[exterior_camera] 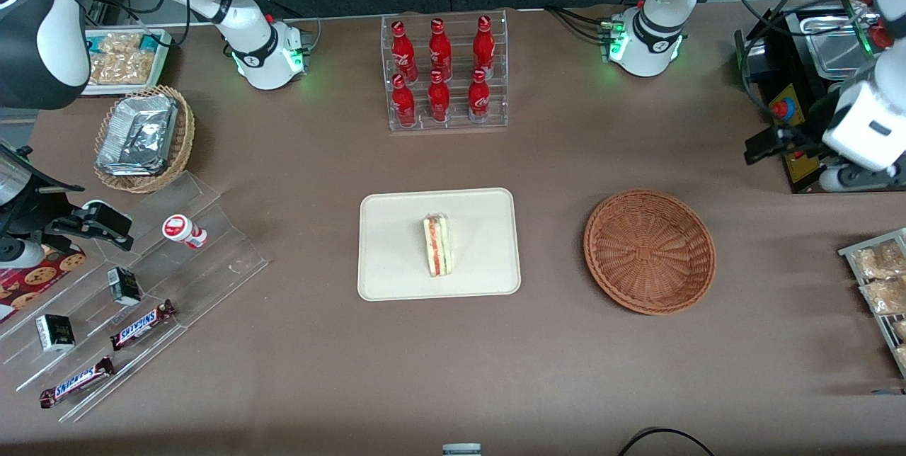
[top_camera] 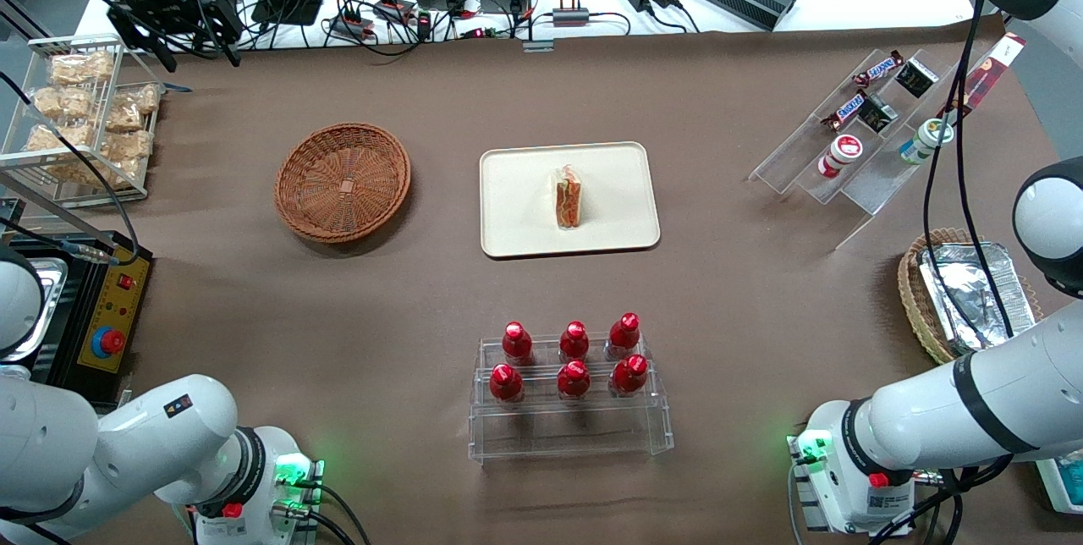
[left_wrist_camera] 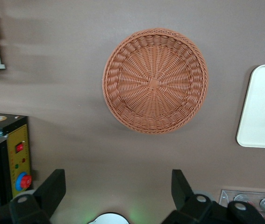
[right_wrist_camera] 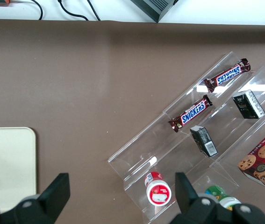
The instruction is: Place sandwich from basket to tray
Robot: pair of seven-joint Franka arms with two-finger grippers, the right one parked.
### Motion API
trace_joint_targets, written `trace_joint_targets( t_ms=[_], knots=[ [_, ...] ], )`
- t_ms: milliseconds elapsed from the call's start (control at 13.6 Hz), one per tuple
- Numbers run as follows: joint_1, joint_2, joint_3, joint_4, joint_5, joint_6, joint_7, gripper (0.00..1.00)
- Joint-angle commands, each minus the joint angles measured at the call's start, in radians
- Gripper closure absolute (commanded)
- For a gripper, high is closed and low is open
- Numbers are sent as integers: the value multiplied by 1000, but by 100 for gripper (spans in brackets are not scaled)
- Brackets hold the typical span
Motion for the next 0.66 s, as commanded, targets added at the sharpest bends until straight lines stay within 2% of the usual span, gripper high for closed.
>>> trace_joint_targets(
  t_ms=[0, 295, 443, 590],
  knots=[
    [9, -2, 0, 28, -3, -19, 18, 0],
    [6, 5, -3, 52, -1, -14, 14, 0],
    [-46, 7, 9, 54, 3, -14, 8, 0],
    [-162, 11, 135, 68, 3, -19, 6, 0]
  ],
)
